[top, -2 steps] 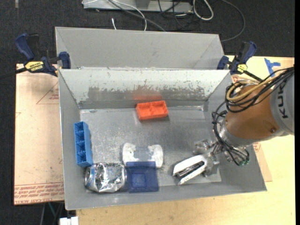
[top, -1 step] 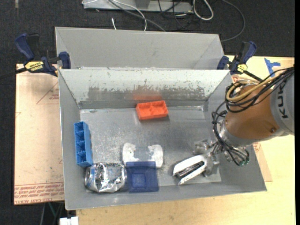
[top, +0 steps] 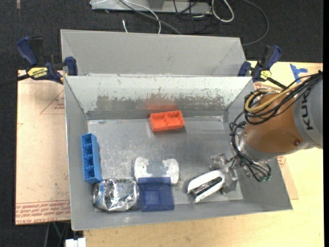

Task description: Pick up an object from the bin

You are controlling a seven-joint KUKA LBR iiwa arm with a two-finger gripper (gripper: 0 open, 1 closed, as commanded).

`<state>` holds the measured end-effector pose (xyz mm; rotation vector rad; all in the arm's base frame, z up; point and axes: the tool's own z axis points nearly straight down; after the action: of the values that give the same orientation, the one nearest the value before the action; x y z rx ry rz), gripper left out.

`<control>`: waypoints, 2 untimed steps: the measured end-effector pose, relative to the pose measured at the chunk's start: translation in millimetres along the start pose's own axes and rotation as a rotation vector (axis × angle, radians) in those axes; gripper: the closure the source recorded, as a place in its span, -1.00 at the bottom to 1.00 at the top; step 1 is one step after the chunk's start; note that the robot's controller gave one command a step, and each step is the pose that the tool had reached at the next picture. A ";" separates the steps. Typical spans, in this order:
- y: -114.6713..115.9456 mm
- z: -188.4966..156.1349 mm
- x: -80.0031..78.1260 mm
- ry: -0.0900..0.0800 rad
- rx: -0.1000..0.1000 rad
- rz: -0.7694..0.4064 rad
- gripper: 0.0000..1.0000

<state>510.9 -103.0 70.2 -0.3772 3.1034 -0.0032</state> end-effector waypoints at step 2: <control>0.4 1.8 -1.2 0.001 -0.004 -0.016 -1.00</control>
Offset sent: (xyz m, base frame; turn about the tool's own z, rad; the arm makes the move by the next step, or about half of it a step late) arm 0.0013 -0.0001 -0.0002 -0.0180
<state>512.0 -102.3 68.4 -0.4020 3.1022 0.0033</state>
